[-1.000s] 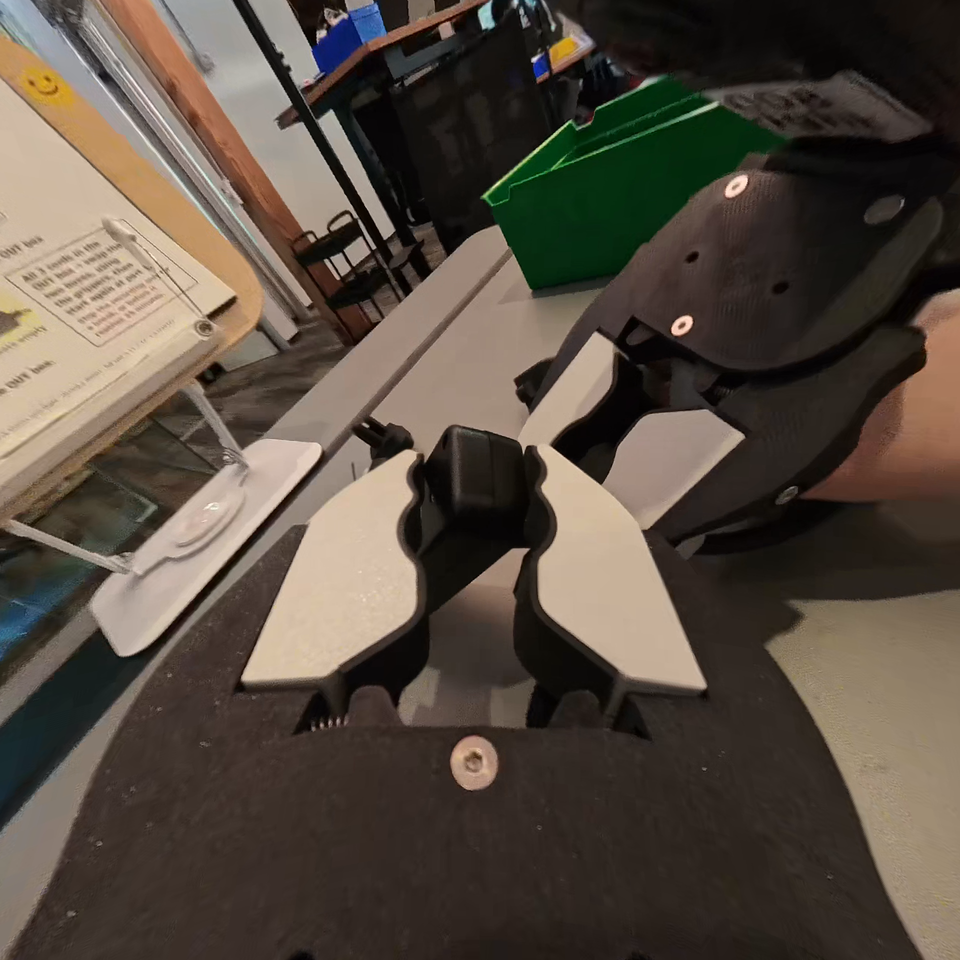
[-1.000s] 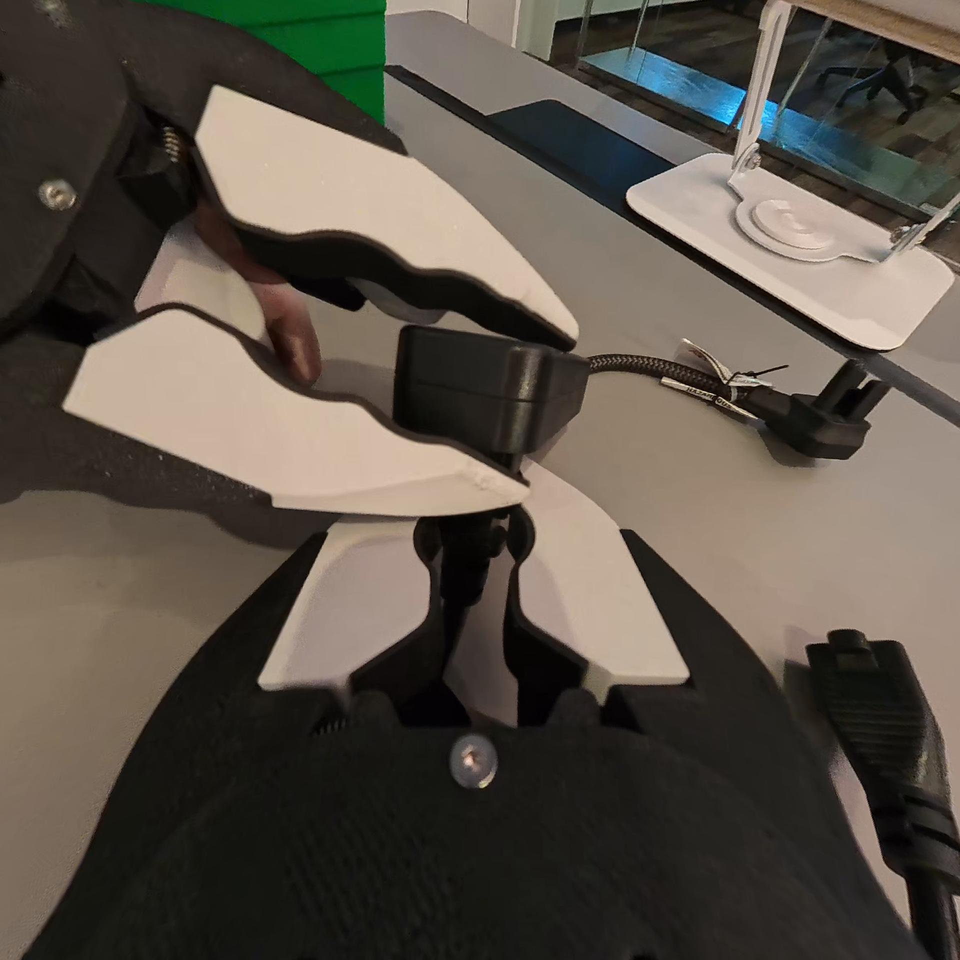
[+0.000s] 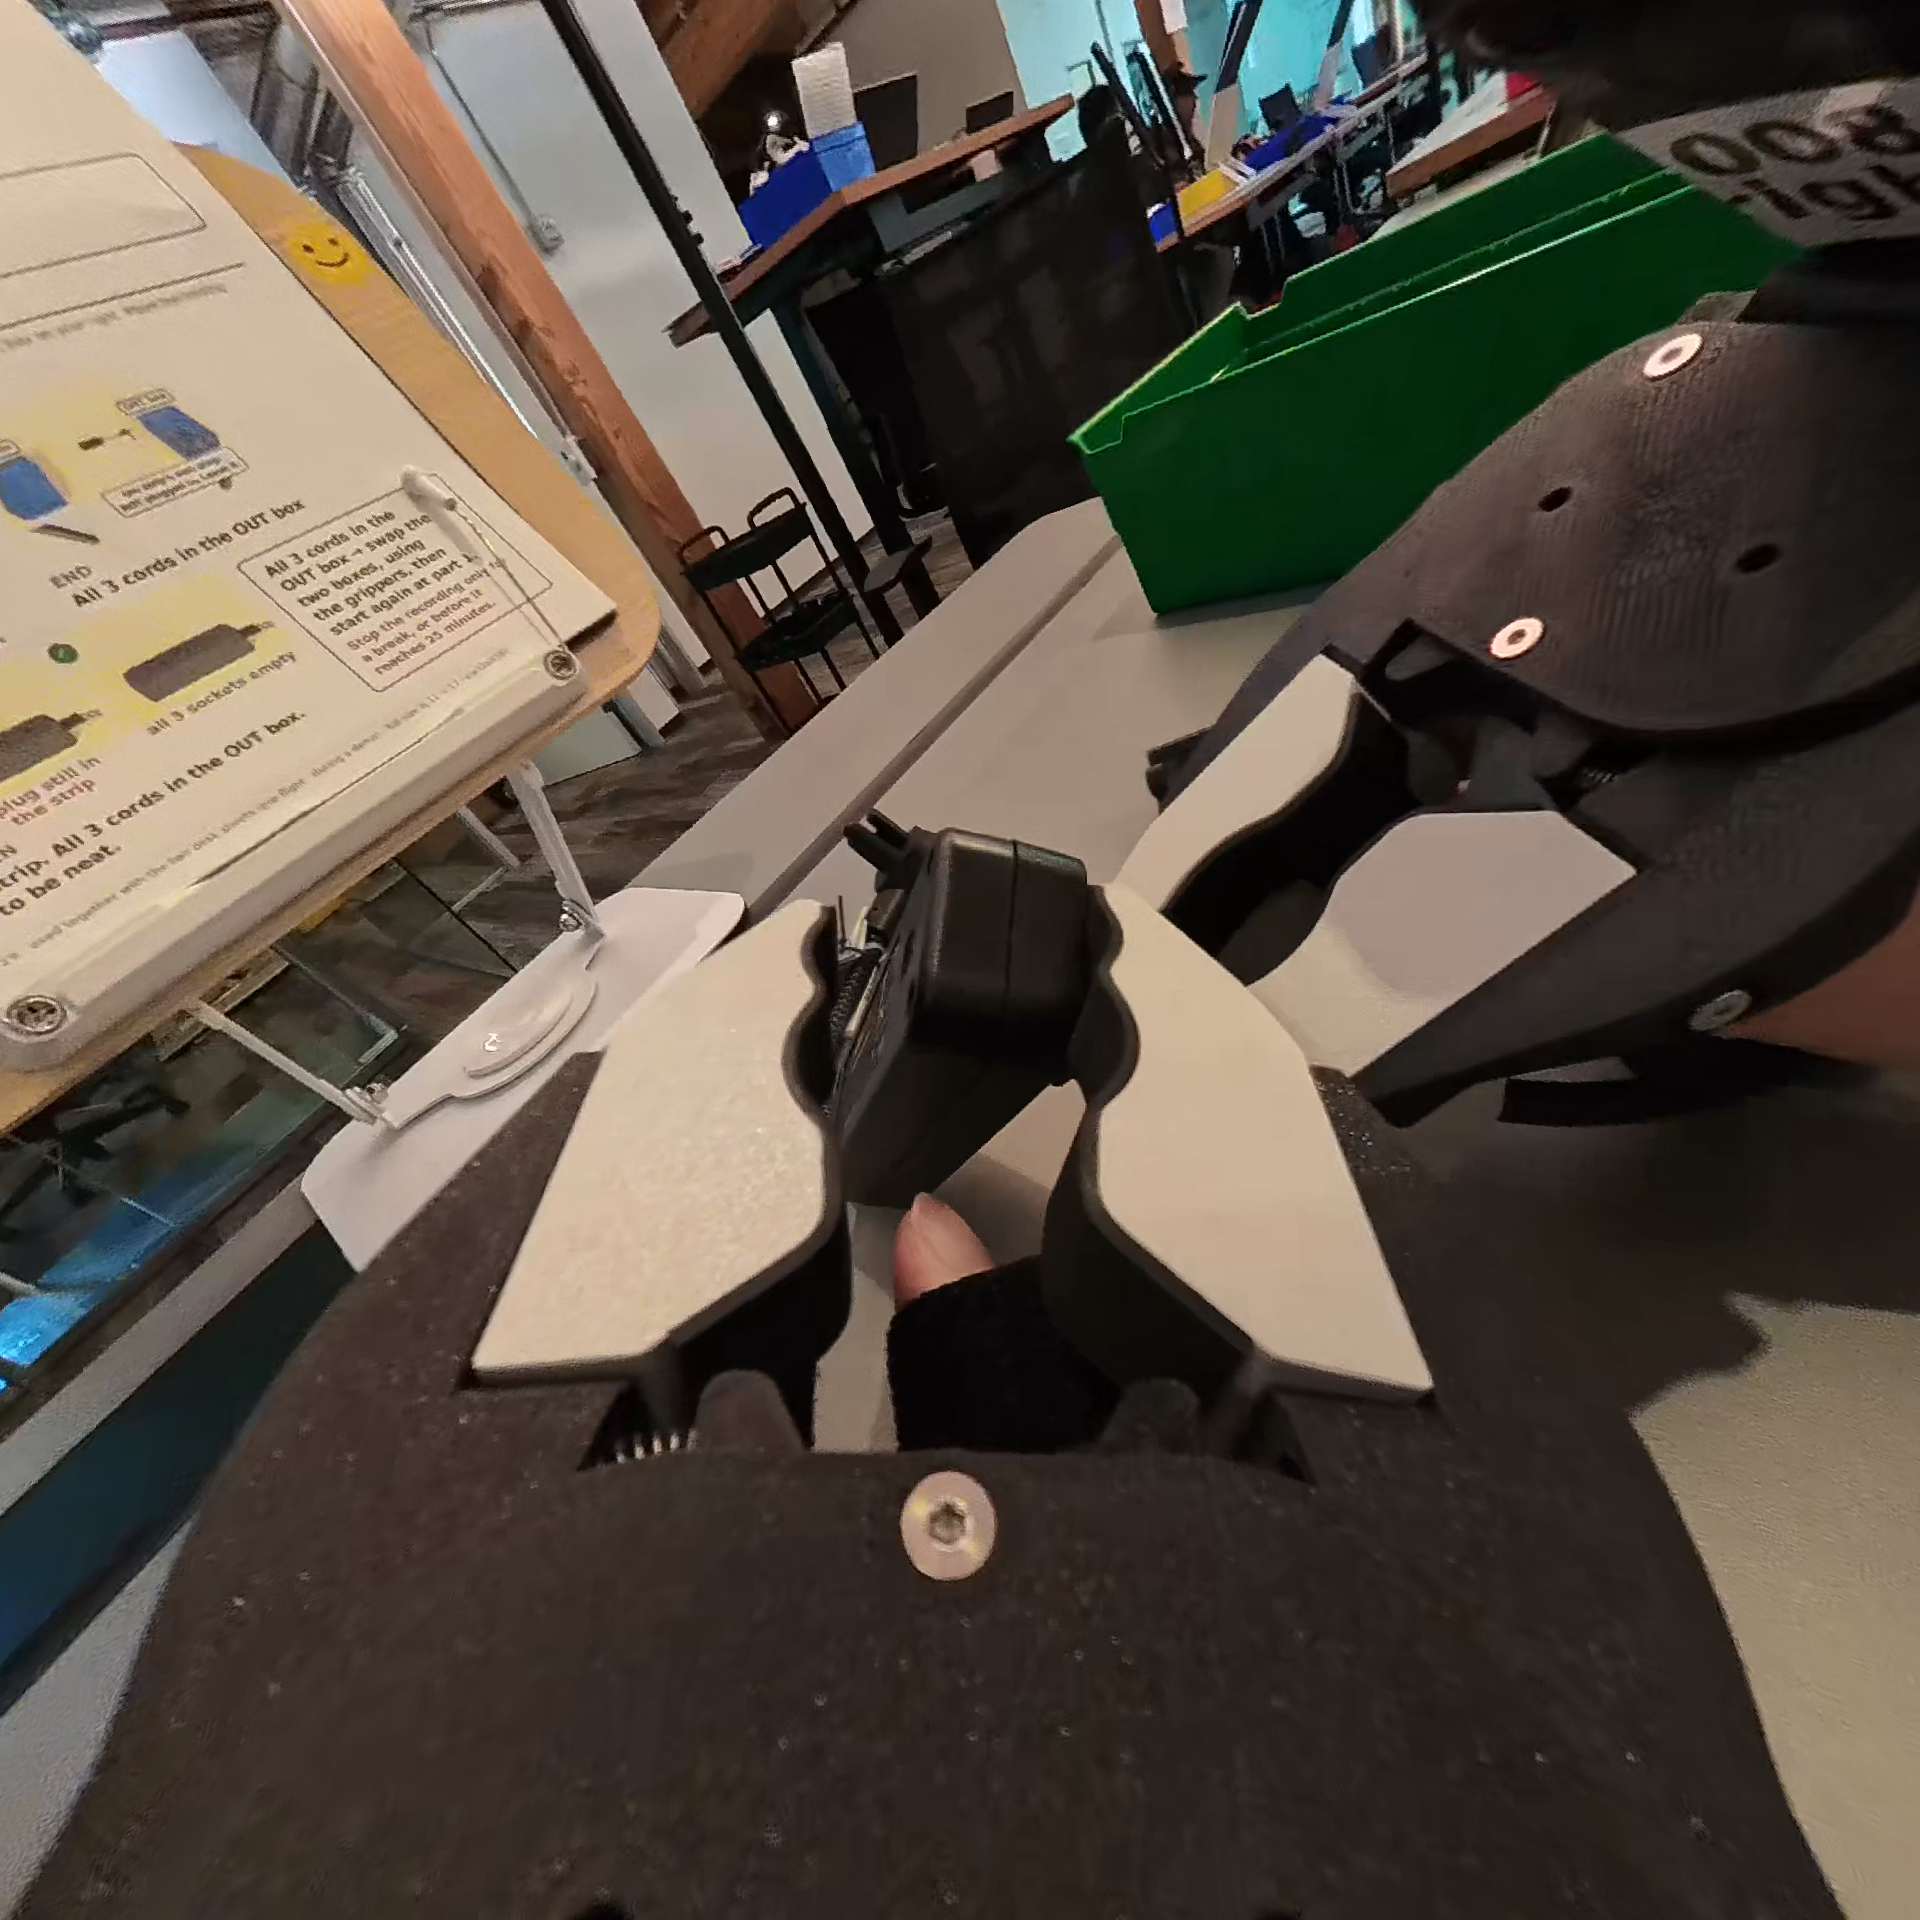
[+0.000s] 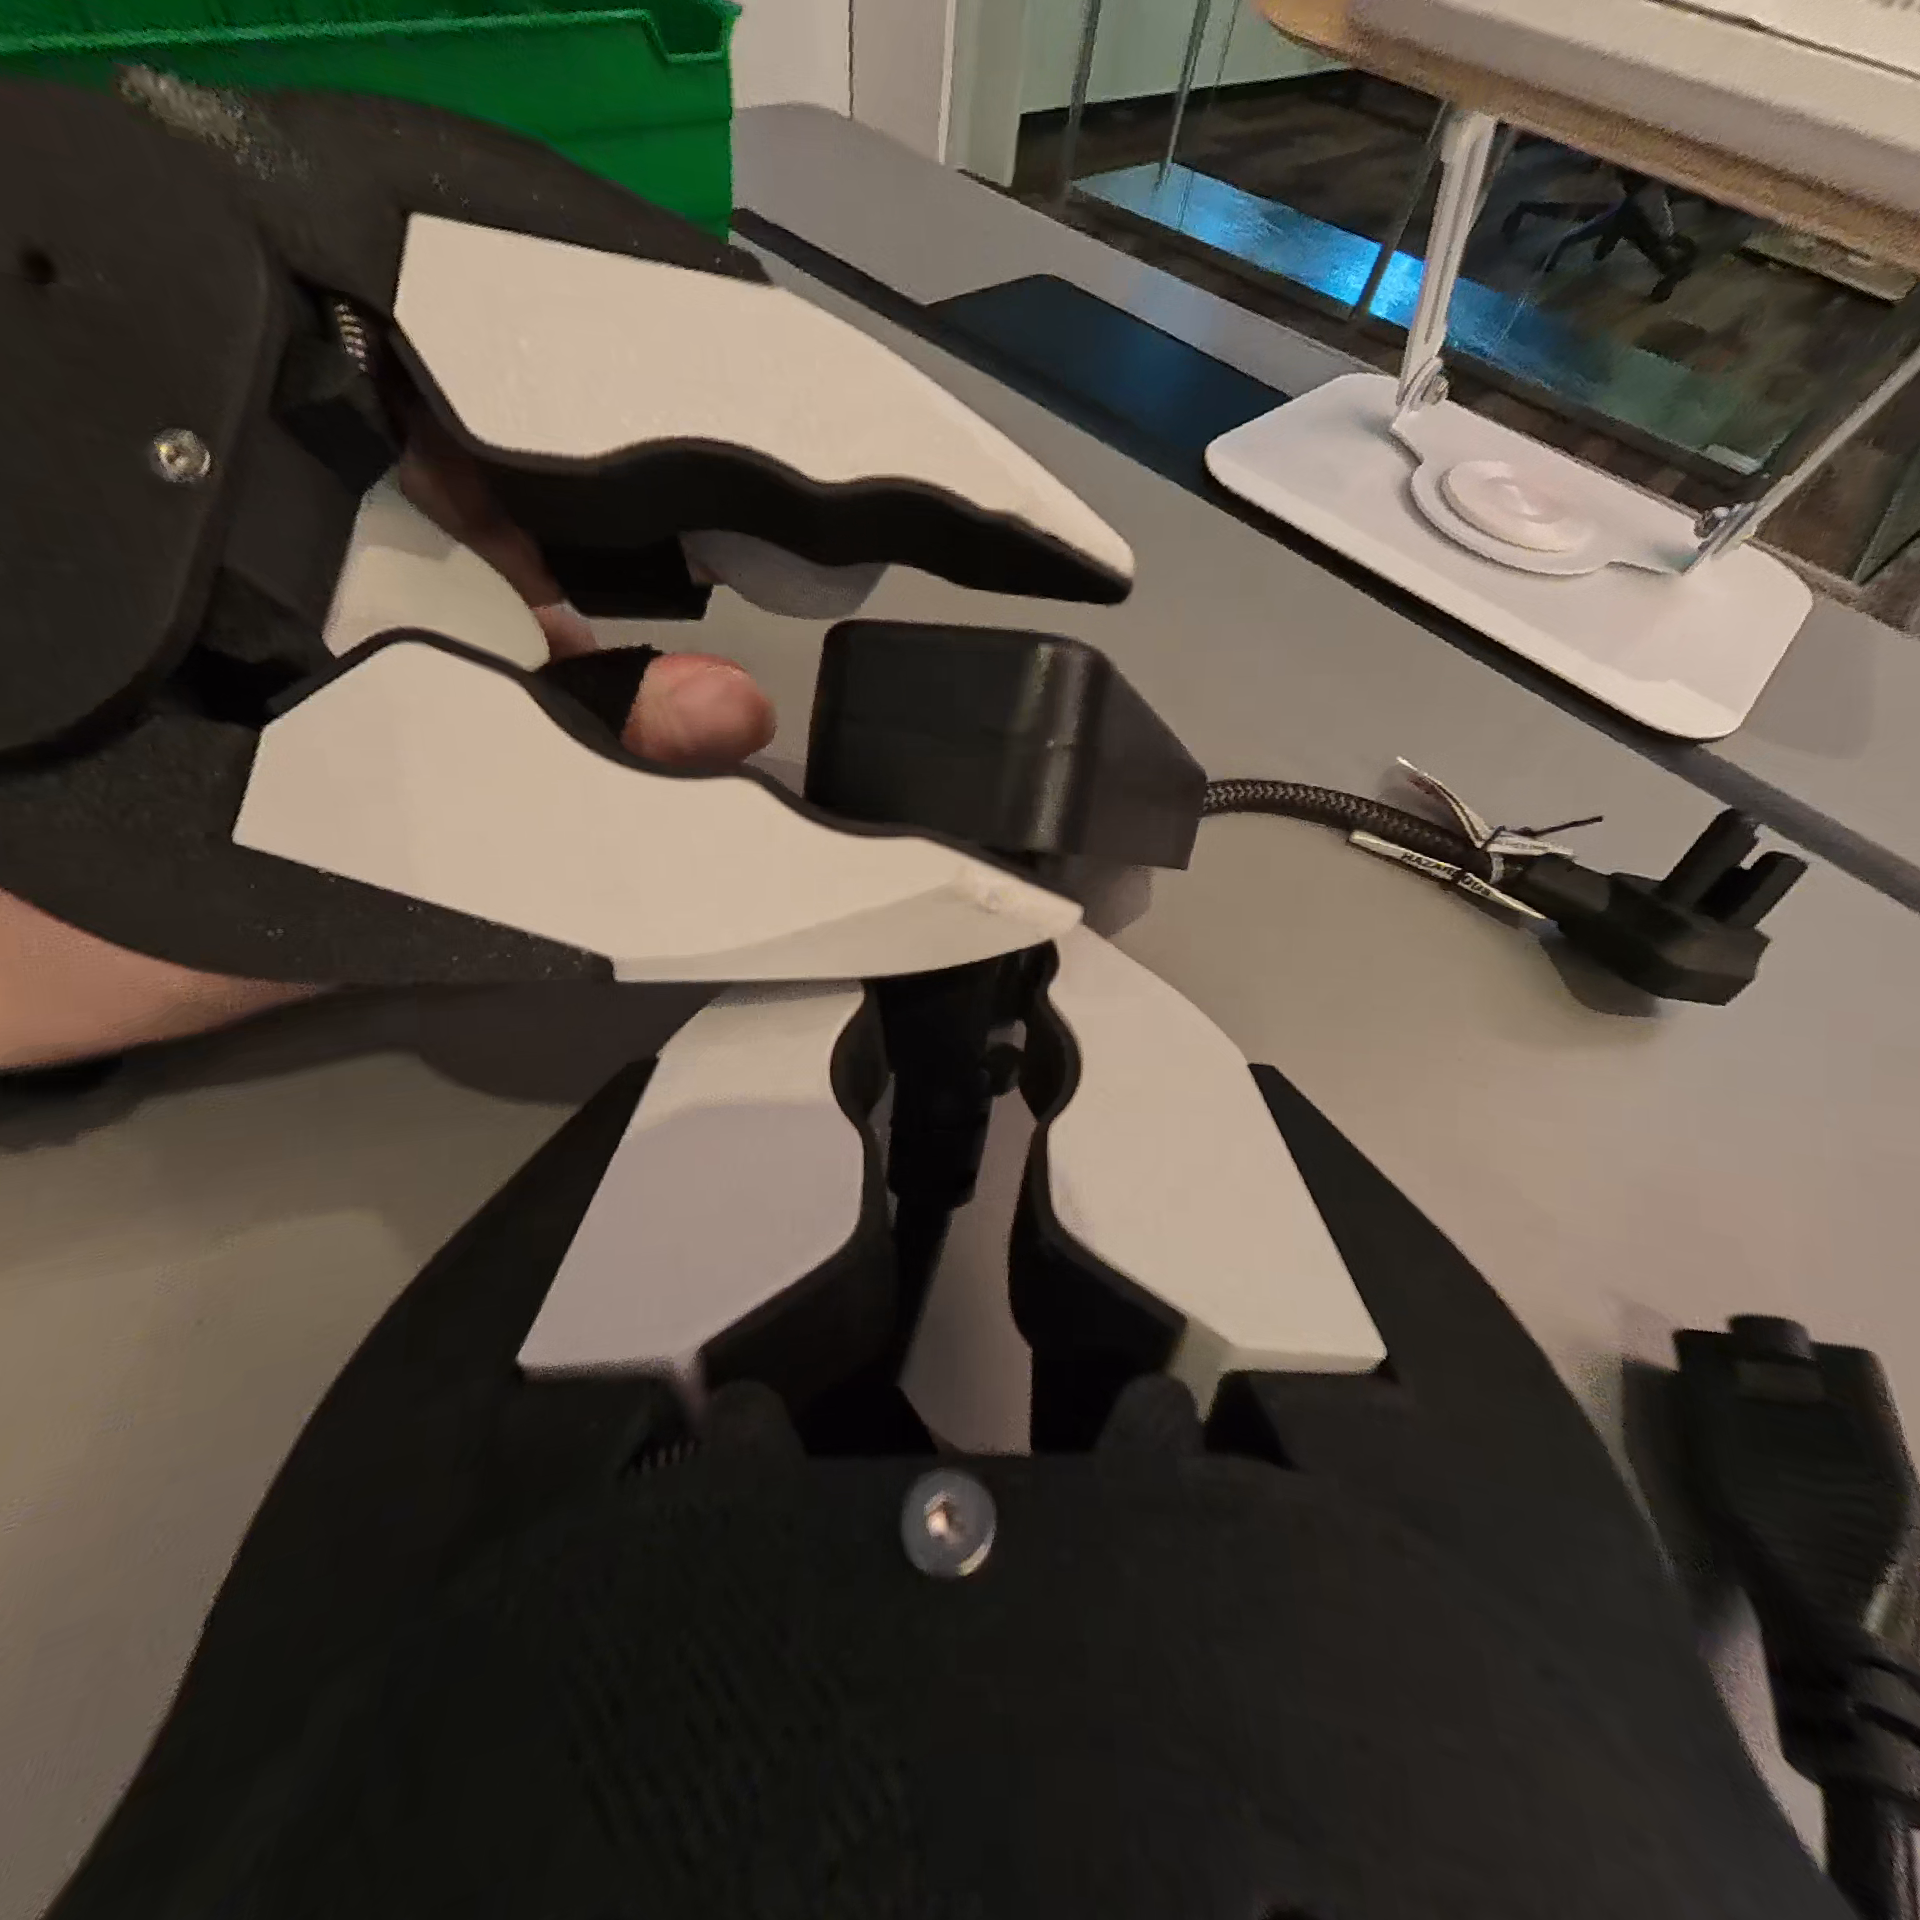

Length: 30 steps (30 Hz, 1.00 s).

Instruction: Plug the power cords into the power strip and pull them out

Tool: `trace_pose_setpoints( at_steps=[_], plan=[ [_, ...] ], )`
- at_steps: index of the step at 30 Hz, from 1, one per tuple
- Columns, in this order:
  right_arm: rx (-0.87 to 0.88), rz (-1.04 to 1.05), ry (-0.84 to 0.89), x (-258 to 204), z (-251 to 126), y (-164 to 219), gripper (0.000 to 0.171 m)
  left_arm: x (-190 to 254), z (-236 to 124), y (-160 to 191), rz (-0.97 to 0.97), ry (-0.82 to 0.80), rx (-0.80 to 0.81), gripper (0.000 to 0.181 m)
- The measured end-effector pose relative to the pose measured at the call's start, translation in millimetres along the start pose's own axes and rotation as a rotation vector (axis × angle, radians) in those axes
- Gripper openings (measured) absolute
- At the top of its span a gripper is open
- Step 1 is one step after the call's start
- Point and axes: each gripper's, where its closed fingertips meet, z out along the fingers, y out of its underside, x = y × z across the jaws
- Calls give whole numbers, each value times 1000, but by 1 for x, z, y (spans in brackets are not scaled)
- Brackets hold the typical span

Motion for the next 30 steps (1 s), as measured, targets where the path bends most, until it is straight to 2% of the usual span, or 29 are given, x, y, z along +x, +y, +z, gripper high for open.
trace_pose_setpoints(
  at_steps=[4,12,14,16,18,21,22,24,25,27,28,29,30],
  plan=[
    [7,-5,36,1,1,-2,21,-3,-1,1,-15,-8,3,45],
    [23,-143,16,-10,3,-2,25,-6,-11,6,-88,36,19,52],
    [18,-210,12,-13,2,0,26,-16,-16,6,-123,2,29,51],
    [-3,-323,27,-20,1,4,26,-19,-22,7,-171,58,57,51],
    [-6,-254,49,-22,2,2,26,-10,-21,4,-75,77,37,32],
    [12,17,-77,-24,0,0,22,-5,-15,2,-80,57,25,33],
    [12,98,-129,-25,-3,0,25,-2,-12,3,-78,74,14,33],
    [-10,210,-164,-26,-5,0,41,3,-7,6,-81,85,-8,34],
    [-27,212,-138,-25,-4,-1,47,4,-5,5,-86,81,-12,34],
    [-70,103,-23,-19,1,1,46,5,-4,5,-74,71,-30,33],
    [-100,32,29,-14,2,5,41,5,-6,6,-65,72,-36,33],
    [-112,-5,54,-10,3,6,27,5,-7,5,-69,74,-35,33],
    [-102,7,38,-10,3,5,24,5,-7,6,-82,71,-40,33]
  ],
)
